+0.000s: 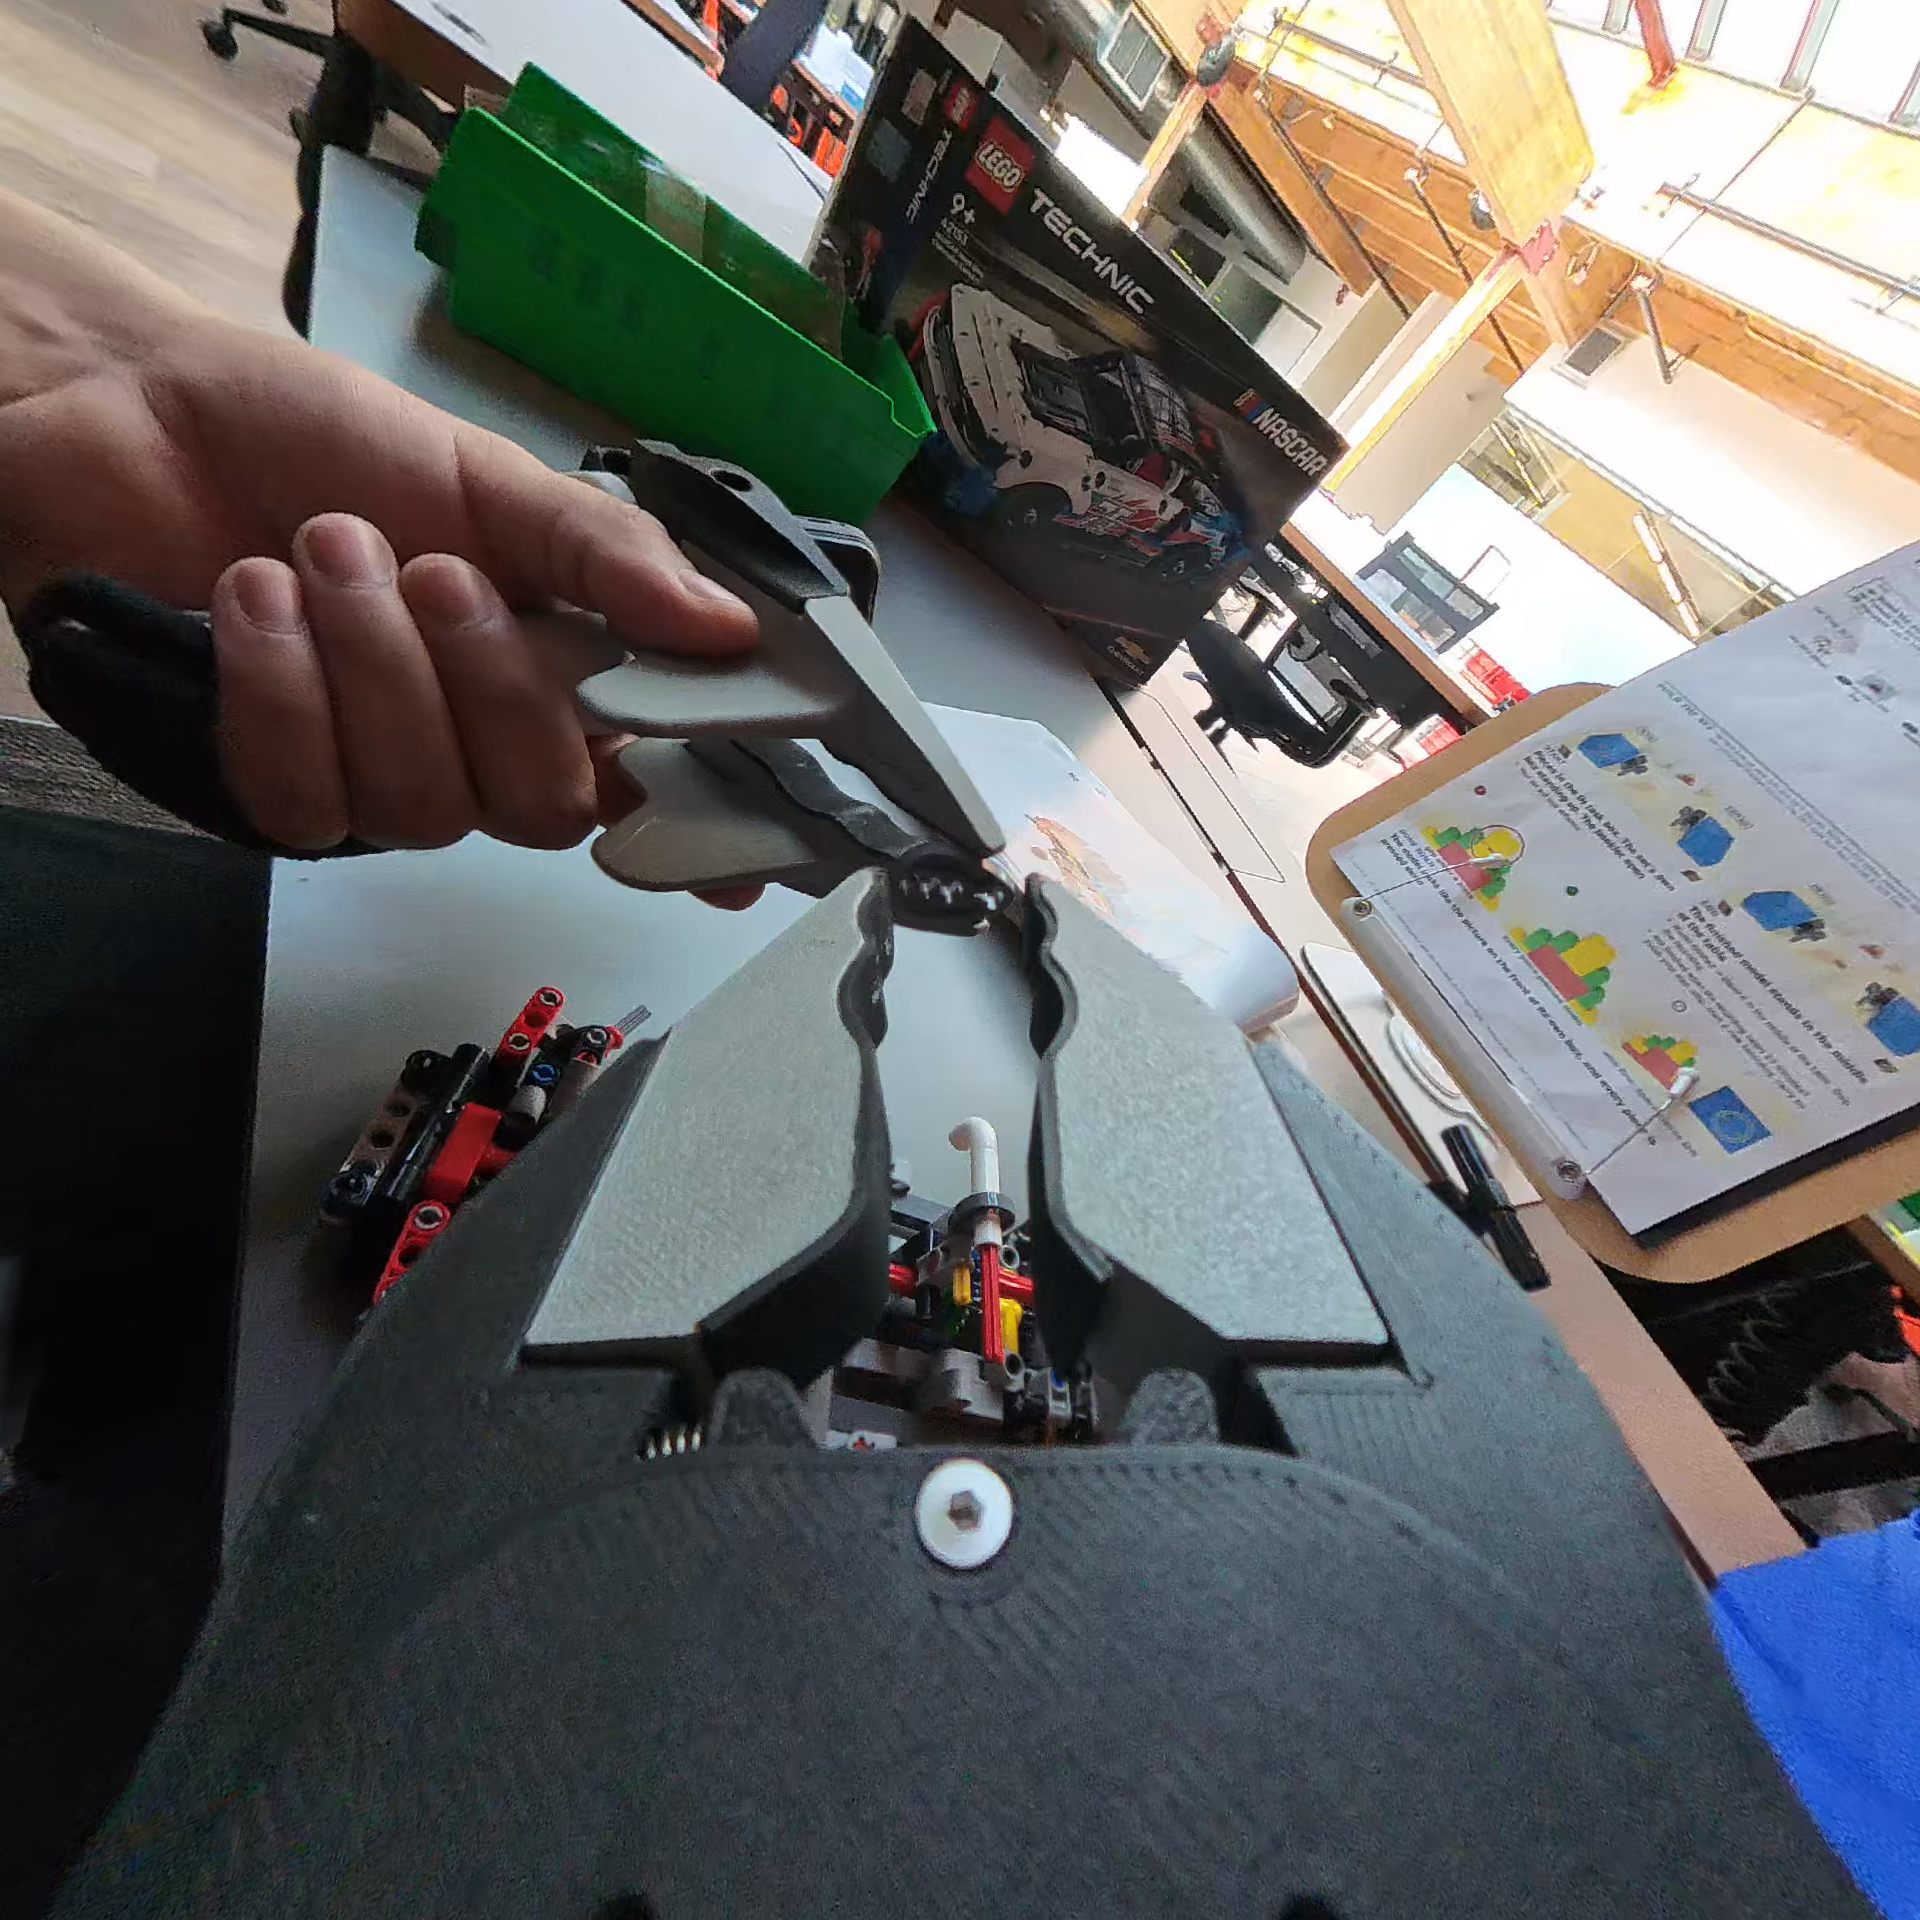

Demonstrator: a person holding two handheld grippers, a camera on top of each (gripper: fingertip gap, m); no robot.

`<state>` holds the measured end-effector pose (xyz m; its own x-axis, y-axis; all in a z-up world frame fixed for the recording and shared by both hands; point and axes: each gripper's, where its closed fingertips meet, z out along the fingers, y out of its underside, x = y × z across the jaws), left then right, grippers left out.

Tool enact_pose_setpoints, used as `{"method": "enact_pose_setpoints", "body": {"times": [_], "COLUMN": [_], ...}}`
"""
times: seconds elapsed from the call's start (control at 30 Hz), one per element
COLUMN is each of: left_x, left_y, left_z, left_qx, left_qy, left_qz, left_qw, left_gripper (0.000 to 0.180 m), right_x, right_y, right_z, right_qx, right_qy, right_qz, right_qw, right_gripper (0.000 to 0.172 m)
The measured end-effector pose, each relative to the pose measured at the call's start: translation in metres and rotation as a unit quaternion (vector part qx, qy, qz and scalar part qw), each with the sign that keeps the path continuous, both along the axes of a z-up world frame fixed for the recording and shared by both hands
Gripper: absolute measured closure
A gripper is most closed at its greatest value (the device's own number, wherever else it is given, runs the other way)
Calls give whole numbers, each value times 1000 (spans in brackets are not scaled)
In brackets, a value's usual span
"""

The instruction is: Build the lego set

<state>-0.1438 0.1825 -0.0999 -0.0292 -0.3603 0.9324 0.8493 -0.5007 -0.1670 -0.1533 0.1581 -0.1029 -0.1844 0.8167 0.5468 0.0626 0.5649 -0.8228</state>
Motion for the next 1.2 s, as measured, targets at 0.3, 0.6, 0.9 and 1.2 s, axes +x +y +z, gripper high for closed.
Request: {"method": "enact_pose_setpoints", "body": {"times": [0.3, 0.6, 0.9, 1.2], "left_x": [-5, -12, -15, 11], "left_y": [-1, -16, -31, -20], "left_z": [-4, -2, -8, 12], "left_qx": [-3, 36, 202, 272], "left_qy": [-10, 79, 734, 764], "left_qz": [-2, -28, 42, 43], "left_qw": [1000, 996, 647, 583], "left_gripper": [169, 154, 146, 165], "right_x": [-6, -7, 9, 9], "right_y": [1, 12, 16, -9], "right_z": [-4, -4, 22, 19], "right_qx": [-32, -185, -611, -648], "right_qy": [-2, -7, -138, -203], "right_qz": [1, 6, 207, 238], "right_qw": [999, 983, 752, 694], "right_gripper": [151, 151, 152, 151]}}
